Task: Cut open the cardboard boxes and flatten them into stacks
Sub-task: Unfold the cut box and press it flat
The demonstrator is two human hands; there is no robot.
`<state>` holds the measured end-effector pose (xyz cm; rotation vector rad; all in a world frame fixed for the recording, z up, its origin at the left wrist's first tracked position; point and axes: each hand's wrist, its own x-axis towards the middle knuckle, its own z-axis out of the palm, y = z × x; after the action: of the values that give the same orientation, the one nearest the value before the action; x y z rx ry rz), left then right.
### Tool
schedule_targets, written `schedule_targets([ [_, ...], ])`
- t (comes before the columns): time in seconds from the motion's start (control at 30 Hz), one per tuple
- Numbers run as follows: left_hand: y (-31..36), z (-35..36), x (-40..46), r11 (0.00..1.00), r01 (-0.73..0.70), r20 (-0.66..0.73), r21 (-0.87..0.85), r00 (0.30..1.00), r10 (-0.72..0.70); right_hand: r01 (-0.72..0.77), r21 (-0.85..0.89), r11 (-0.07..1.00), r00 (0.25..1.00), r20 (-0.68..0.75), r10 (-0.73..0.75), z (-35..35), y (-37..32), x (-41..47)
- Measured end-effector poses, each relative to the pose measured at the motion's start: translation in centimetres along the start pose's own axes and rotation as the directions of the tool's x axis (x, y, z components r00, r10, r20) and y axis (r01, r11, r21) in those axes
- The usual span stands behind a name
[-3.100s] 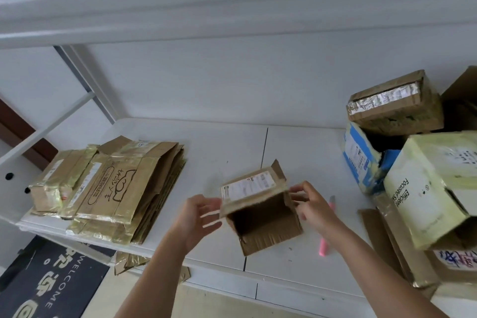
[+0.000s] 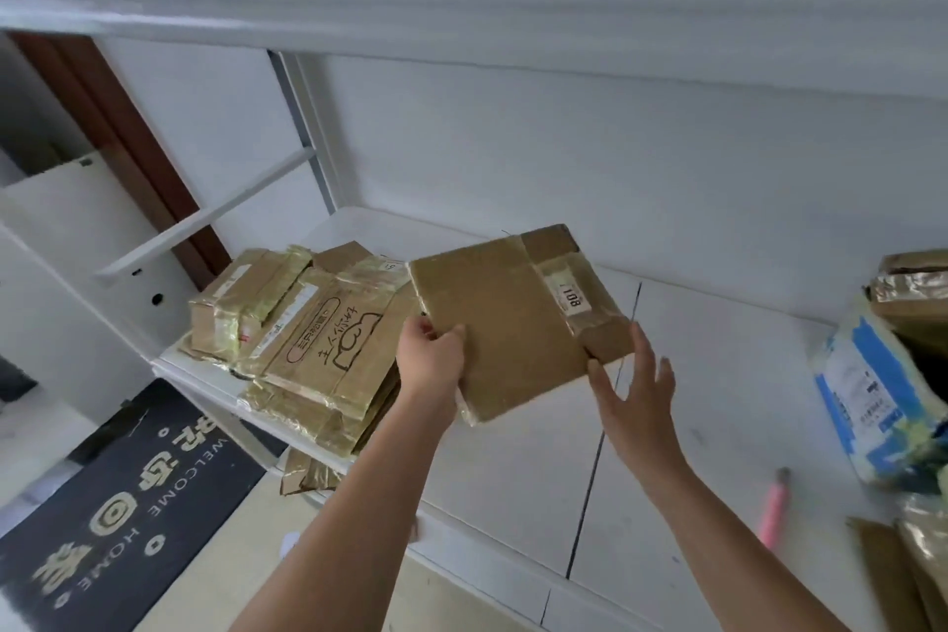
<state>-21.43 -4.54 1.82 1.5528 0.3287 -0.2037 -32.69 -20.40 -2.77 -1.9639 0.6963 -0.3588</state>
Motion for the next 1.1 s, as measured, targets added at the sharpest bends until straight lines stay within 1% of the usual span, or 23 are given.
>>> schedule_targets([
  [0.03, 0.4, -0.8, 0.3, 0.998, 0.029, -0.013, -0.059, 0.999, -0.03, -0.012, 0.139, 0.99, 1.0, 0.023, 0.009, 0.5, -1.9, -0.1],
  [0.1, 0.7, -2.4, 0.5, 0.984, 0.095, 0.0, -0.153, 0.995, -0.096, -0.068, 0.427, 0.902, 0.993, 0.12, 0.018, 2.4, -5.0, -0.6],
  [0.13, 0.7, -3.2, 0.6, 0.977, 0.12, 0.017, -0.179, 0.993, -0.118, -0.07, 0.504, 0.861, 0.989, 0.145, -0.004, 3.6, -6.2, -0.9],
  [0.17, 0.7, -4.0, 0.7, 0.971, 0.141, 0.034, -0.193, 0.99, -0.137, -0.029, 0.512, 0.859, 0.991, 0.126, -0.042, 4.9, -7.1, -1.0],
  [0.23, 0.8, -6.2, 1.3, 0.956, 0.181, 0.053, -0.23, 0.983, -0.174, 0.065, 0.433, 0.899, 0.993, 0.059, -0.1, 7.4, -8.3, -0.9],
  [0.27, 1.1, -7.4, 1.7, 0.948, 0.197, 0.053, -0.25, 0.98, -0.19, 0.088, 0.394, 0.915, 0.993, 0.042, -0.114, 8.2, -8.8, -0.7],
  [0.33, 1.4, -10.3, 3.1, 0.947, 0.186, 0.016, -0.261, 0.982, -0.189, 0.105, 0.314, 0.944, 0.99, 0.056, -0.129, 9.4, -9.6, -0.1],
  [0.4, 1.5, -13.2, 5.1, 0.957, 0.142, -0.02, -0.251, 0.988, -0.152, 0.105, 0.26, 0.96, 0.987, 0.092, -0.133, 10.5, -10.2, 0.6],
  [0.5, 2.0, -15.8, 7.6, 0.98, 0.124, 0.023, -0.154, 0.992, -0.122, 0.114, 0.23, 0.966, 0.981, 0.128, -0.147, 12.6, -11.4, 1.0],
  [0.53, 2.2, -16.4, 8.4, 0.986, 0.11, 0.017, -0.128, 0.994, -0.109, 0.118, 0.217, 0.969, 0.981, 0.128, -0.148, 13.6, -11.9, 1.2],
  [0.6, 3.0, -17.4, 10.1, 0.995, 0.064, -0.024, -0.083, 0.998, -0.066, 0.123, 0.181, 0.976, 0.981, 0.127, -0.147, 15.7, -13.2, 1.6],
  [0.73, 5.0, -20.5, 13.8, 0.998, -0.042, -0.071, 0.053, 0.996, 0.046, 0.18, 0.057, 0.982, 0.98, 0.069, -0.184, 20.7, -16.0, 2.6],
  [0.8, 5.9, -22.4, 15.7, 0.988, -0.085, -0.105, 0.127, 0.99, 0.099, 0.228, -0.009, 0.974, 0.97, 0.086, -0.226, 23.5, -17.7, 3.0],
  [0.9, 6.8, -25.5, 18.8, 0.961, -0.137, -0.192, 0.241, 0.964, 0.185, 0.323, -0.073, 0.944, 0.938, 0.156, -0.309, 28.3, -20.0, 3.8],
  [0.97, 7.0, -27.4, 20.4, 0.931, -0.176, -0.215, 0.32, 0.944, 0.252, 0.377, -0.128, 0.917, 0.913, 0.215, -0.346, 31.2, -21.1, 4.4],
  [1.03, 7.0, -29.3, 22.2, 0.884, -0.195, -0.201, 0.424, 0.932, 0.302, 0.39, -0.176, 0.904, 0.902, 0.27, -0.337, 34.2, -21.8, 4.8],
  [1.1, 6.7, -30.6, 23.9, 0.837, -0.177, -0.153, 0.518, 0.943, 0.294, 0.39, -0.224, 0.893, 0.895, 0.318, -0.312, 36.4, -21.7, 4.9],
])
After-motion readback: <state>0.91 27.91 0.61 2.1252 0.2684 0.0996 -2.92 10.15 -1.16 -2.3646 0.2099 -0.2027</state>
